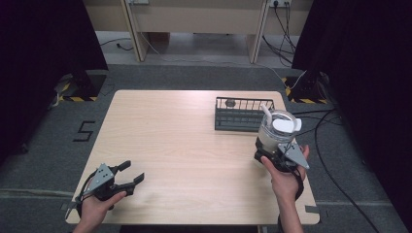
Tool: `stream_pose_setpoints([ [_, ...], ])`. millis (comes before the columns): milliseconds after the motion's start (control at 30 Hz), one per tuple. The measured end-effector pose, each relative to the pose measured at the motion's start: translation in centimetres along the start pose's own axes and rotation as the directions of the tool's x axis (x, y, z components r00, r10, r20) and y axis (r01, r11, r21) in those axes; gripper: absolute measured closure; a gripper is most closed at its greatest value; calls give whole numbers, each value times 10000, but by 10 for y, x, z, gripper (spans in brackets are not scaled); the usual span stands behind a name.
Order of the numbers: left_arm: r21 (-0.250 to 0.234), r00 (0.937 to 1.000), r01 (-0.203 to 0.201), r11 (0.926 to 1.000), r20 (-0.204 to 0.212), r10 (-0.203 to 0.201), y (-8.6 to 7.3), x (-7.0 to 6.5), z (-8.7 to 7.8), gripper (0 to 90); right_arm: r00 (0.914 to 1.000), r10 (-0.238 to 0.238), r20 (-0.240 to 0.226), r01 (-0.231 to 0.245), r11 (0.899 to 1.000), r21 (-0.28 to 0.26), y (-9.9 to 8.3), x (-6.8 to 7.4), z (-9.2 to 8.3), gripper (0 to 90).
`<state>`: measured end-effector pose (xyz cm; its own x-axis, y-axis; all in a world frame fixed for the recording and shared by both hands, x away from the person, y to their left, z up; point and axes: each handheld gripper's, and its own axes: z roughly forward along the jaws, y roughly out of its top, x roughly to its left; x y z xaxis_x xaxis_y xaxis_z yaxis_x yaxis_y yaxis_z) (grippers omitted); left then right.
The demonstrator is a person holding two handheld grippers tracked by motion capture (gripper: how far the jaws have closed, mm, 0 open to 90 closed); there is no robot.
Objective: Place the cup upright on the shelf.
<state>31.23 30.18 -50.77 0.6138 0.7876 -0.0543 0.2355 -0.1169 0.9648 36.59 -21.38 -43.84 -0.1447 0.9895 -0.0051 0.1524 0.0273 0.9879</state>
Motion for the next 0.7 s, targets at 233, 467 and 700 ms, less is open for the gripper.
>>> stream_pose_setpoints([
  [233,-25,10000,2,10000,-1,-2,0,0,0,241,10000,-2,-14,2,10000,-27,6,2,8,105],
  [467,-35,10000,3,10000,18,-3,0,0,0,242,10000,35,-25,-35,10000,-60,13,4,16,105],
  [700,-59,10000,37,10000,23,-37,1,0,0,242,10000,36,-53,-36,9999,-102,21,6,24,105],
])
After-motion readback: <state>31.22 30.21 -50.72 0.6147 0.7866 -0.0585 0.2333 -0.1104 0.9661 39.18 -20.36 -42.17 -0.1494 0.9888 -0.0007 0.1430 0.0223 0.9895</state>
